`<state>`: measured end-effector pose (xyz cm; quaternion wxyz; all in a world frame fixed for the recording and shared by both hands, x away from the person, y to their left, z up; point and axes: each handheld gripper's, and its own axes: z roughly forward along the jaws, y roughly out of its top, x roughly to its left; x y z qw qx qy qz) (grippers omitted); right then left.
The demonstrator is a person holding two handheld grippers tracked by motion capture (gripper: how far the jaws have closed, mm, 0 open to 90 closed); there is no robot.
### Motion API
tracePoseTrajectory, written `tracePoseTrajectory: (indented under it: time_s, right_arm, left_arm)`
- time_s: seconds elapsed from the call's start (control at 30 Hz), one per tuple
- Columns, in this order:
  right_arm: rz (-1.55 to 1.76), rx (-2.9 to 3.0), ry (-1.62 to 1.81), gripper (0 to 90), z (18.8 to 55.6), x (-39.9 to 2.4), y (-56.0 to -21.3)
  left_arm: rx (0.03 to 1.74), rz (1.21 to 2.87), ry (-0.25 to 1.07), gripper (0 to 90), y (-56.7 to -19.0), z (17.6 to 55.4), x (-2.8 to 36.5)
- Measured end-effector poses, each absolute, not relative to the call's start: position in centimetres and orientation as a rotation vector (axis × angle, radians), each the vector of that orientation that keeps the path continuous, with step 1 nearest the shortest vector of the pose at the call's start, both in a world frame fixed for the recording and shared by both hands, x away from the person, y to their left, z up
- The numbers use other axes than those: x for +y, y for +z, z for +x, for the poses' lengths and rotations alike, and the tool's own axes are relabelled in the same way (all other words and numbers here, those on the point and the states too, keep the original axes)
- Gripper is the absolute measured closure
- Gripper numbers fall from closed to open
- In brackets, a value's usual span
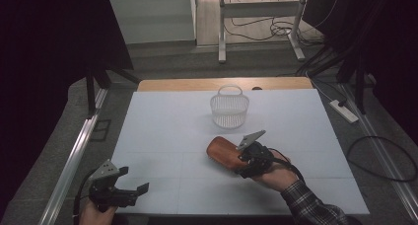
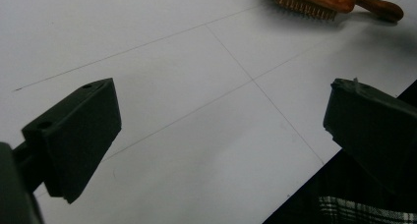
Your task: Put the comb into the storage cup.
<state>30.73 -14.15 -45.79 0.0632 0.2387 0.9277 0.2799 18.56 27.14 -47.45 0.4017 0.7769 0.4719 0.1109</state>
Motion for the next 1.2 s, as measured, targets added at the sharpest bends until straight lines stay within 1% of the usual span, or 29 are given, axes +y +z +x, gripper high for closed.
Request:
tracePoseTrajectory:
  time_s: [0.13, 0.23, 0.3, 0.33, 0.37, 0.63, 0.7, 0.93, 1.2]
  right_arm:
    - [0.722, 2.760, 0.835, 34.4, 30.5, -15.1, -45.5]
    - [0.759, 2.755, 0.814, 27.8, 30.6, -15.9, -45.4]
    - [0.782, 2.750, 0.808, 25.5, 30.6, -16.3, -45.5]
    - [0.798, 2.746, 0.803, 22.6, 30.7, -16.7, -45.6]
    - [0.798, 2.746, 0.803, 22.6, 30.7, -16.7, -45.6]
    - [0.880, 2.739, 0.834, 1.7, 31.1, -18.1, -45.6]
    - [0.881, 2.727, 0.853, 0.0, 31.1, -18.6, -45.6]
    - [0.913, 2.716, 0.868, 0.0, 31.2, -19.6, -45.7]
    - [0.919, 2.743, 0.848, 0.0, 31.5, -18.8, -46.8]
  left_arm:
    - [1.195, 1.961, 0.279, 1.7, -47.5, 18.6, 27.2]
    - [1.194, 1.961, 0.280, 1.7, -47.5, 18.6, 27.2]
    - [1.194, 1.961, 0.280, 1.7, -47.5, 18.6, 27.1]
    - [1.194, 1.961, 0.280, 1.7, -47.5, 18.6, 27.1]
    - [1.194, 1.961, 0.280, 1.7, -47.5, 18.6, 27.1]
    - [1.193, 1.956, 0.275, 1.7, -47.5, 18.6, 27.2]
    - [1.193, 1.956, 0.274, 1.7, -47.5, 18.6, 27.2]
    - [1.194, 1.956, 0.274, 1.7, -47.5, 18.6, 27.2]
    - [1.193, 1.957, 0.274, 1.7, -47.5, 18.6, 27.2]
